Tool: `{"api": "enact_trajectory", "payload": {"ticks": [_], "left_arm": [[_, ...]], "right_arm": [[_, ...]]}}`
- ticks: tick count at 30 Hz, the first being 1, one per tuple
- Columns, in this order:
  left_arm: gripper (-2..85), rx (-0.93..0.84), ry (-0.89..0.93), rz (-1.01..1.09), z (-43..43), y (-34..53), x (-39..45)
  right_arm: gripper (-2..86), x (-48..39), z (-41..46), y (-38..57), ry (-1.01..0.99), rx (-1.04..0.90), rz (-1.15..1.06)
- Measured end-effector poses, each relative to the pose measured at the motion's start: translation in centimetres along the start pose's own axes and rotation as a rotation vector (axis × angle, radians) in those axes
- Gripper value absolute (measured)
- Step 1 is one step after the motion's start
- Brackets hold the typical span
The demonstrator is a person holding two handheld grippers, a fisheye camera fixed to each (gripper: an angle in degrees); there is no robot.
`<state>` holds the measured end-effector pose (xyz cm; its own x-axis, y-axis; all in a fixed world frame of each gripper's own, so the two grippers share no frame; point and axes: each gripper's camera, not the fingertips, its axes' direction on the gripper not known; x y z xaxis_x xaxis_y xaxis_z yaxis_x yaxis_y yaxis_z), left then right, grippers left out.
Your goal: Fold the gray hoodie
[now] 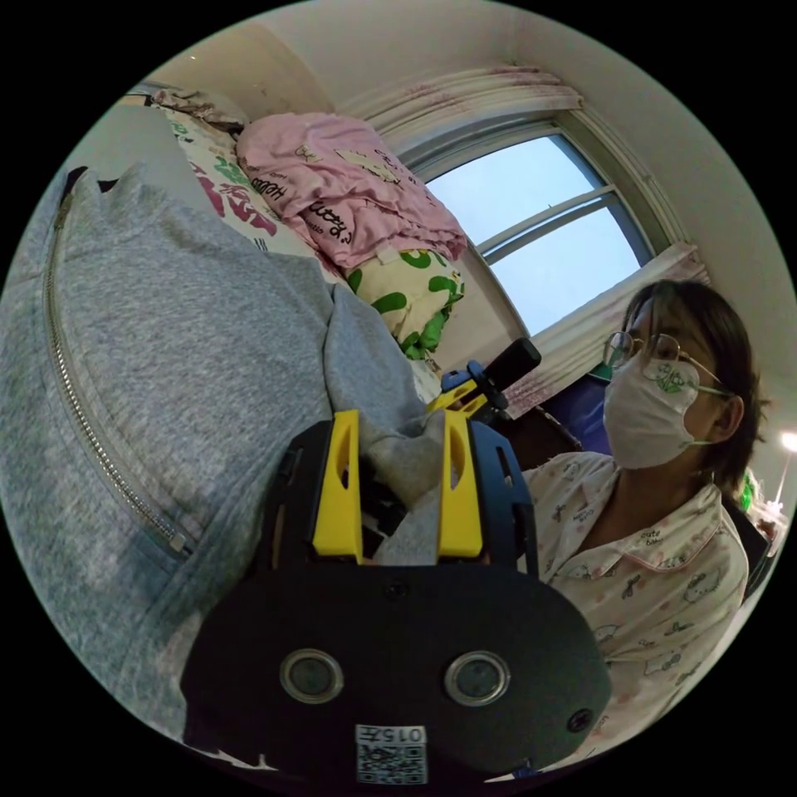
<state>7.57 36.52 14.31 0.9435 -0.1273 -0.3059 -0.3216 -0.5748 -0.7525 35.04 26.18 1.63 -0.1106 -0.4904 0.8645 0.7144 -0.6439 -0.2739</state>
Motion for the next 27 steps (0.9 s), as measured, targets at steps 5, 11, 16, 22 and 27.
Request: {"api": "enact_trajectory", "payload": {"ticks": [5,11,16,22,27], "left_arm": [[13.8,0.107,0.014,-0.041,-2.3,1.2,-0.7],[14.2,0.056,-0.015,-0.031,-2.5,1.8,0.4],[14.8,0.05,0.032,-0.043,-3.9,2.9,0.9],[15.3,0.061,0.08,0.044,-5.7,4.6,3.6],[16.6,0.036,-0.03,0.202,-8.1,6.1,10.3]], "right_arm": [[3.9,1.9,-2.6,0.2,0.004,0.04,0.03],[3.9,4.1,-6.6,0.6,-0.023,0.125,0.099],[3.8,4.2,-8.5,0.3,0.037,0.111,0.065],[3.7,5.9,-9.6,0.2,0.009,0.111,0.083],[3.7,7.2,-11.5,0.0,-0.03,0.174,0.126]]}}
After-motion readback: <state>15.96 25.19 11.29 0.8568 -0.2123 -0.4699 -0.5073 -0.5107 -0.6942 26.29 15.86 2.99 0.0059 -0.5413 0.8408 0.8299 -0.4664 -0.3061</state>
